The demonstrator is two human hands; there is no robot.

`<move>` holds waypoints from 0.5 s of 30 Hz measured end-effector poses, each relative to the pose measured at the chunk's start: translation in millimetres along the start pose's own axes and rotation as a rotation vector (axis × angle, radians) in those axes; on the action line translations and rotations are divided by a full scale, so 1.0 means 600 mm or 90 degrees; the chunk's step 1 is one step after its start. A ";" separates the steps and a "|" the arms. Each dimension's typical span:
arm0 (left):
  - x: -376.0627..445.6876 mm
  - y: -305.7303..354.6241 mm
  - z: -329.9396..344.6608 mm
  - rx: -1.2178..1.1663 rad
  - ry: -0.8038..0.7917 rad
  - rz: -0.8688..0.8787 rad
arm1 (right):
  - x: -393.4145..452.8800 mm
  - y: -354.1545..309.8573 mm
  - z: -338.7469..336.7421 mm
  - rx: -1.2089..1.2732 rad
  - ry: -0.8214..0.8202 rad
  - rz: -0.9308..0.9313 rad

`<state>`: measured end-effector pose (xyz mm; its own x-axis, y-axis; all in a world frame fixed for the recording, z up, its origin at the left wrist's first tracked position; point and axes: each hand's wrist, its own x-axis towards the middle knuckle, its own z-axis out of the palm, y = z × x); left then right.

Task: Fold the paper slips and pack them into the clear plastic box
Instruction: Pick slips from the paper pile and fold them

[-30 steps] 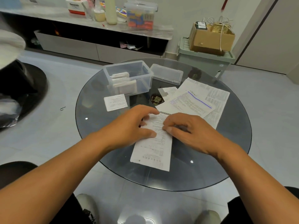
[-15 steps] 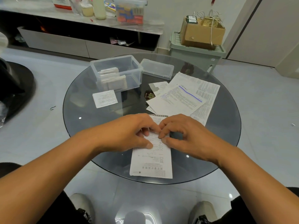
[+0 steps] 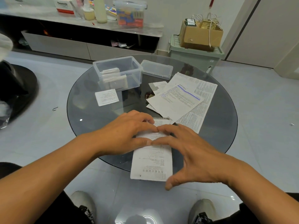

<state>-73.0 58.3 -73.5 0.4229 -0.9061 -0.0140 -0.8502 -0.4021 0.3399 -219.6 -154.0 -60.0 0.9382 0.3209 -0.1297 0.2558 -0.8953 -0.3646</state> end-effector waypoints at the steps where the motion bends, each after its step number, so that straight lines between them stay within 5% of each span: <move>1: -0.001 0.000 -0.001 -0.010 -0.006 0.001 | -0.003 0.000 0.002 -0.012 -0.009 -0.001; 7: -0.006 0.000 0.002 -0.078 -0.003 -0.017 | -0.012 0.006 0.014 -0.067 0.003 -0.031; 15: -0.008 -0.014 -0.010 -0.297 -0.024 -0.112 | 0.007 0.007 0.008 0.371 0.206 0.126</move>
<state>-65.8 66.8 -70.6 0.5280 -0.8376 -0.1405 -0.5320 -0.4551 0.7140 -215.7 -154.7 -66.5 0.9998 -0.0197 0.0035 -0.0087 -0.5866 -0.8098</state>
